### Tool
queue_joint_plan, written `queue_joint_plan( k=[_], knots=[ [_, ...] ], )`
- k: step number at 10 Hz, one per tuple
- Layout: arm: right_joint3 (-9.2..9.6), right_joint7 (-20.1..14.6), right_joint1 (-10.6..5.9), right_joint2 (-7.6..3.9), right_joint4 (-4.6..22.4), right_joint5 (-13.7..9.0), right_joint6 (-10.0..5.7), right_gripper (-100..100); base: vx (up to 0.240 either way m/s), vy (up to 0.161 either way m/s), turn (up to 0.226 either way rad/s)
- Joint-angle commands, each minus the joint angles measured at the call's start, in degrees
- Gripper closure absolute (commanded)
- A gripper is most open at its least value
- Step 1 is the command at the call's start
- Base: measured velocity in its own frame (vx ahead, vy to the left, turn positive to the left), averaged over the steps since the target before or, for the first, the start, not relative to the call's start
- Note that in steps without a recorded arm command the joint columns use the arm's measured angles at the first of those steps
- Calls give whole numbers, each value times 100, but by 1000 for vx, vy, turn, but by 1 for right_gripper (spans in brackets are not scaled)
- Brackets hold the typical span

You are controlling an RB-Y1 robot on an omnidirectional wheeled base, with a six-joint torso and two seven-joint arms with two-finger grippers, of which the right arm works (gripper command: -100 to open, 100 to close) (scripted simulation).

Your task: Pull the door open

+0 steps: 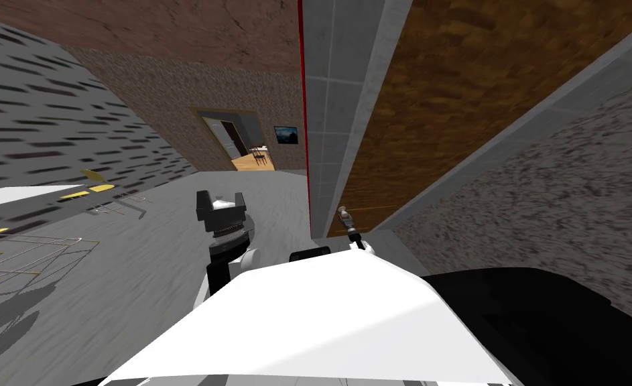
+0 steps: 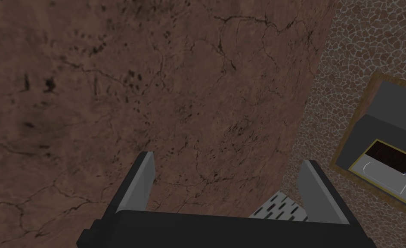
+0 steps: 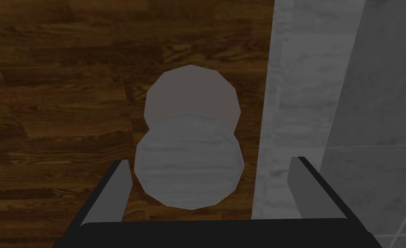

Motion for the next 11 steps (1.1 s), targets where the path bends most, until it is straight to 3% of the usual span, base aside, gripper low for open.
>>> queue_joint_plan(
  k=[1, 2, 3, 8, 11],
  knots=[
    [63, 97, -95, -68, 137, -189, -4, -100, 133, -30, 63],
    [41, 50, -51, -47, 68, -117, 8, -100, 57, -16, 15],
    [41, 50, -51, -47, 68, -117, 8, 100, -6, -3, -27],
    [41, 50, -51, -47, 68, -117, 8, 100, -9, -1, 1],
    [49, -413, -56, -79, 80, -251, 23, 100, -30, -12, 60]
  ],
)
